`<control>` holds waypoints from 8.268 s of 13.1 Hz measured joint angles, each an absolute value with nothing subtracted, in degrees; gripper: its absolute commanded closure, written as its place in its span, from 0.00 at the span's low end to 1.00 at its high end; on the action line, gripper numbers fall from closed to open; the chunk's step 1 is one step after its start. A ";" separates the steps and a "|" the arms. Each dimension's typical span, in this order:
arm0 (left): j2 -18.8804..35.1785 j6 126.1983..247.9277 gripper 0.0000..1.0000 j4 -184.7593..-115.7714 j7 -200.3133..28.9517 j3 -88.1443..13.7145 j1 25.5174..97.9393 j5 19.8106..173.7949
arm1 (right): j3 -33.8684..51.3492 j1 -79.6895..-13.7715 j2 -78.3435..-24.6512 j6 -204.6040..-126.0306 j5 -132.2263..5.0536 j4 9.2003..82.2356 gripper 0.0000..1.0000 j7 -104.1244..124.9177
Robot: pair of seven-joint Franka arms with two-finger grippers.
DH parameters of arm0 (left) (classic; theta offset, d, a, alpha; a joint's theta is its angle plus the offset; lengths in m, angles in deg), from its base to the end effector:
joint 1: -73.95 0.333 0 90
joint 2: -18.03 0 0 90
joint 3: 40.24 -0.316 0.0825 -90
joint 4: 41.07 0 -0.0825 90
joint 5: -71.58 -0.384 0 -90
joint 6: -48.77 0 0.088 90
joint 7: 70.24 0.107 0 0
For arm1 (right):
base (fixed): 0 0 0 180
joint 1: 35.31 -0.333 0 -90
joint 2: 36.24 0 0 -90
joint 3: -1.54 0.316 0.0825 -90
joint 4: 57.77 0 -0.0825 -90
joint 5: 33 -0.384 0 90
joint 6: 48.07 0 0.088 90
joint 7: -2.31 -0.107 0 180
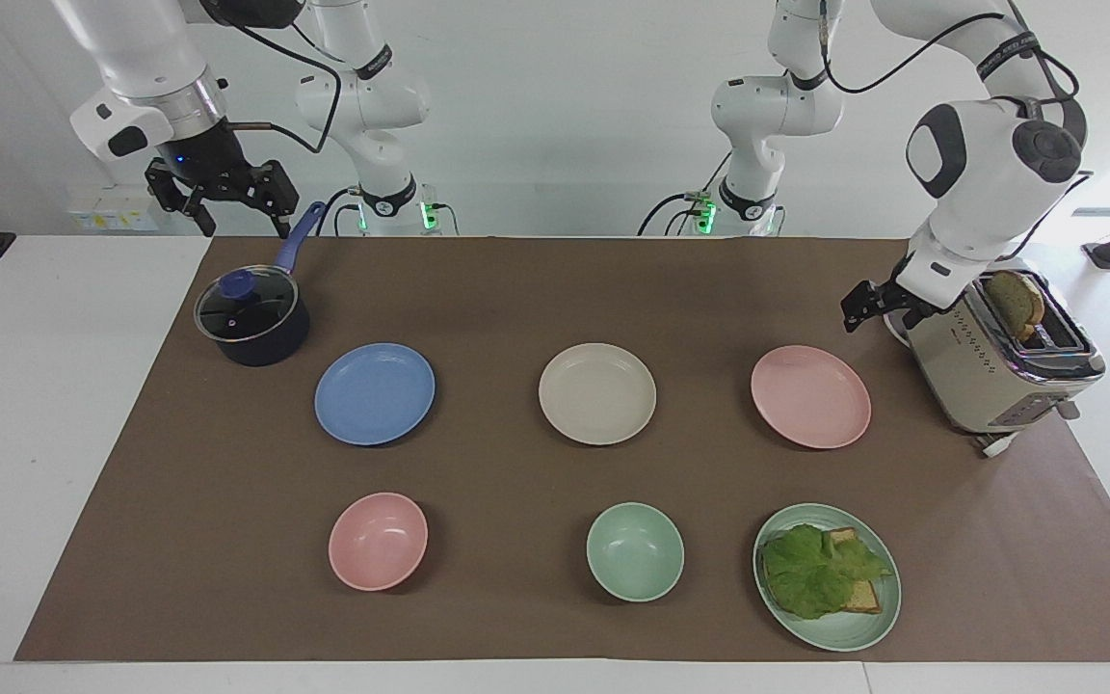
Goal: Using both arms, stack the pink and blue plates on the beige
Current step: 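Reach the left gripper to the rim of the pink plate, then grasp the pink plate rim with the left gripper and lift it, then carry the pink plate over the beige plate and lower it, then open the left gripper and withdraw it from the stacked plates, then reach the right gripper to the rim of the blue plate, then grasp the blue plate rim with the right gripper and lift it, then carry the blue plate onto the pink plate and lower it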
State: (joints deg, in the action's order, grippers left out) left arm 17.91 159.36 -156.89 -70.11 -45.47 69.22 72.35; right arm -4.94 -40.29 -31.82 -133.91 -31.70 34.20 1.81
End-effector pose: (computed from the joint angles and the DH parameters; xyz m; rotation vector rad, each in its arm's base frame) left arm 0.5422 0.0038 0.4403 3.1255 0.0184 -0.1459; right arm 0.5226 -0.0188 0.6434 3.1270 -0.0559 -0.0476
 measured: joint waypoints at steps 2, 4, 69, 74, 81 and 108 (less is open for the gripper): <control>14.64 164.79 0.00 -159.61 -70.11 -45.47 69.22 72.35 | -4.98 -40.26 -31.81 -133.93 -31.70 34.21 0.00 1.81; 10.97 167.52 0.00 -159.92 -70.11 -45.49 70.01 72.35 | -4.99 -40.23 -31.80 -133.94 -31.70 34.22 0.00 1.81; 13.92 134.35 0.00 -128.27 -71.89 -43.58 67.57 72.99 | -5.44 -38.53 -49.18 -175.62 -38.55 56.30 0.00 14.90; 13.92 134.35 0.00 -128.27 -71.89 -43.52 67.58 72.99 | -5.48 -37.77 -53.44 -177.63 -39.94 57.89 0.21 18.72; 13.92 134.35 0.00 -128.27 -71.89 -43.63 67.82 72.99 | -5.49 -37.72 -53.44 -177.52 -40.37 57.90 1.00 19.94; 13.92 134.35 0.00 -128.27 -71.89 -43.61 67.96 72.99 | -3.20 -65.81 -49.71 -173.12 -46.82 49.75 1.00 -17.60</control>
State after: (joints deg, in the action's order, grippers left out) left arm 13.92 134.35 -128.27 -71.89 -43.61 67.96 72.99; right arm -3.20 -65.81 -49.71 -173.12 -46.82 49.75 -17.60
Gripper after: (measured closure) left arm 0.000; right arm 0.956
